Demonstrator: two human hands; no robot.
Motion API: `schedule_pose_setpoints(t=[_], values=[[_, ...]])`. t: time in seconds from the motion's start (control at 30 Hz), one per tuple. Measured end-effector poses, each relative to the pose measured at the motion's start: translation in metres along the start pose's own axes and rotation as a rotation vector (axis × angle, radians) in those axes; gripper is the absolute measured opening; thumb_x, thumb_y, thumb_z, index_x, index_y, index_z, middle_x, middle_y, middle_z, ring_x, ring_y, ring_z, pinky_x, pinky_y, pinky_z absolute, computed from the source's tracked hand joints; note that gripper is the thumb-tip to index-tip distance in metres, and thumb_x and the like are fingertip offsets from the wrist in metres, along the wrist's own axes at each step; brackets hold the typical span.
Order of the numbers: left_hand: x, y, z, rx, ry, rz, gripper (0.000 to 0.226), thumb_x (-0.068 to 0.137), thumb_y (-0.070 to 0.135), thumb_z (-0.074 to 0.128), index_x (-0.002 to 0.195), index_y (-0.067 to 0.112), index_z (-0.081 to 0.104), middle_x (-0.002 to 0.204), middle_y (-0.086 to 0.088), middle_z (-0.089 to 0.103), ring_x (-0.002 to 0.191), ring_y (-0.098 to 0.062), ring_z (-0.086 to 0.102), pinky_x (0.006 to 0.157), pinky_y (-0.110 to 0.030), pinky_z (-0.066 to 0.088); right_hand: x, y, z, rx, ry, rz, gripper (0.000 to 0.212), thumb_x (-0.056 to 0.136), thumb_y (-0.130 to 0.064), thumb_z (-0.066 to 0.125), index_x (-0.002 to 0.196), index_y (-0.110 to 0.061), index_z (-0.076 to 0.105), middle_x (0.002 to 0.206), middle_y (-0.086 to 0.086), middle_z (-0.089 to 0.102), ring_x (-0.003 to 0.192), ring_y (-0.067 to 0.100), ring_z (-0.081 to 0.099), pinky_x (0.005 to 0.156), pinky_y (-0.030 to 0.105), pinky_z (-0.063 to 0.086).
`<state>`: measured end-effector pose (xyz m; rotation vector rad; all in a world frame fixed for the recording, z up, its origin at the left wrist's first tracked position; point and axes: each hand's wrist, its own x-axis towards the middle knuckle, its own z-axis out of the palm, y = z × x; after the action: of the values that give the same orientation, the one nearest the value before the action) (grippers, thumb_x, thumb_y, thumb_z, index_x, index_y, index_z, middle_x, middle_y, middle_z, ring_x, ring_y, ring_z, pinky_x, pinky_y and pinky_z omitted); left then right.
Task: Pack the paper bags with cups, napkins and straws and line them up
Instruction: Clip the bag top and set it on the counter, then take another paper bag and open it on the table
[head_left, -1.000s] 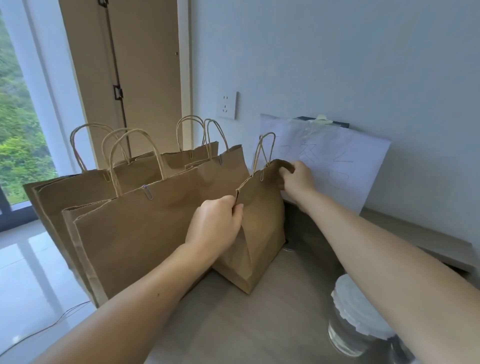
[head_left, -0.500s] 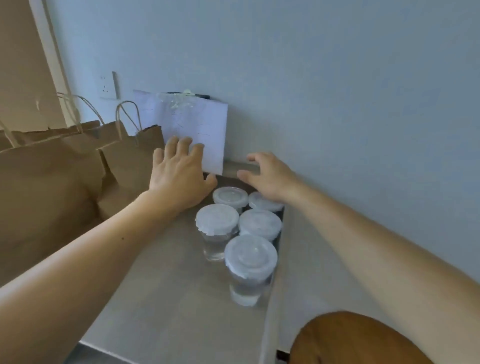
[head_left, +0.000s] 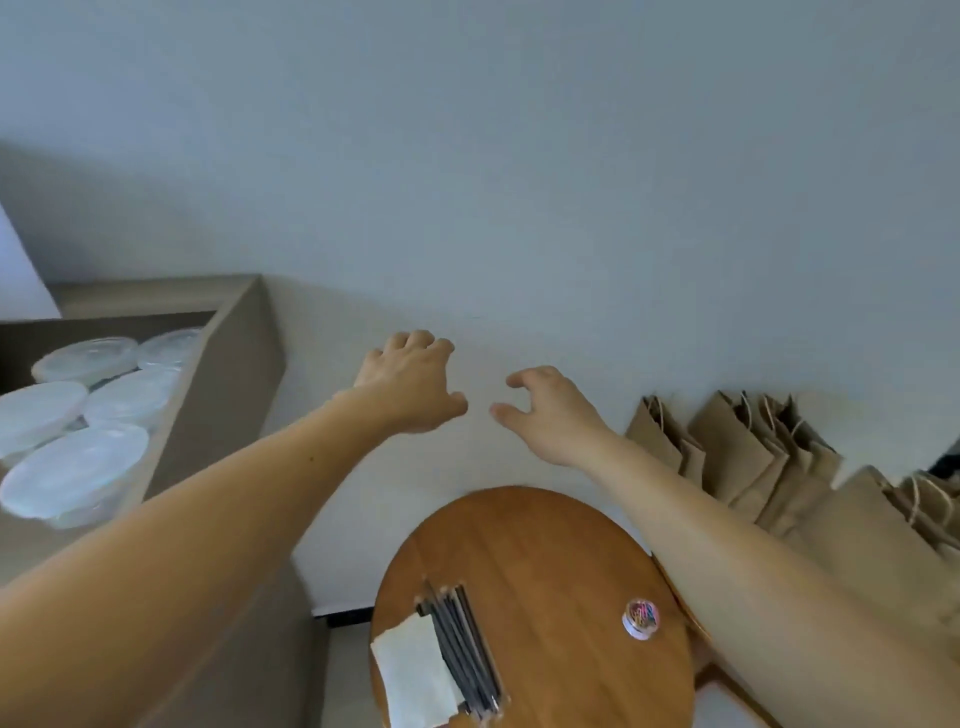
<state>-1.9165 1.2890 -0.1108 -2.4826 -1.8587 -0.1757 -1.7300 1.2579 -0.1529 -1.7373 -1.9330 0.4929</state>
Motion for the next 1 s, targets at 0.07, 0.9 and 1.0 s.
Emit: schedule_pose_setpoints(t=[0.07,0.9,1.0], values=[[0.015,0.029,0.028,-0.032,-0.063,0.052,0.075,0.088,0.056,0.054,0.151,0.023,0.030,0.156,-0.004,0.032,0.144,-0.029,0.027,0.112,-0.048,0.030,-0.011,0.038,0.003,0.011,0.008,0.082,0.060,0.095,-0.052,0.054,0.144,-0.019,0.044,0.150,0.000,0.040,0.135,0.019,0.041,0.109,0.037,0.038],[0.104,0.408,0.228,-0.209,-0.508,0.361,0.061,0.096,0.043,0.053,0.150,0.021,0.033,0.153,-0.003,0.037,0.138,-0.025,0.036,0.112,-0.043,0.036,-0.136,0.531,-0.122,-0.226,0.299,1.031,0.060,0.090,-0.046,0.060,0.136,-0.014,0.038,0.139,0.011,0.040,0.114,0.031,0.052,0.086,0.042,0.047],[0.103,0.426,0.242,-0.158,-0.566,0.354,0.063,0.094,0.042,0.053,0.149,0.020,0.033,0.151,-0.004,0.037,0.138,-0.025,0.035,0.111,-0.041,0.037,-0.125,0.575,-0.129,-0.271,0.237,1.056,0.066,0.091,-0.052,0.056,0.139,-0.012,0.033,0.140,0.013,0.039,0.118,0.033,0.051,0.091,0.047,0.048]])
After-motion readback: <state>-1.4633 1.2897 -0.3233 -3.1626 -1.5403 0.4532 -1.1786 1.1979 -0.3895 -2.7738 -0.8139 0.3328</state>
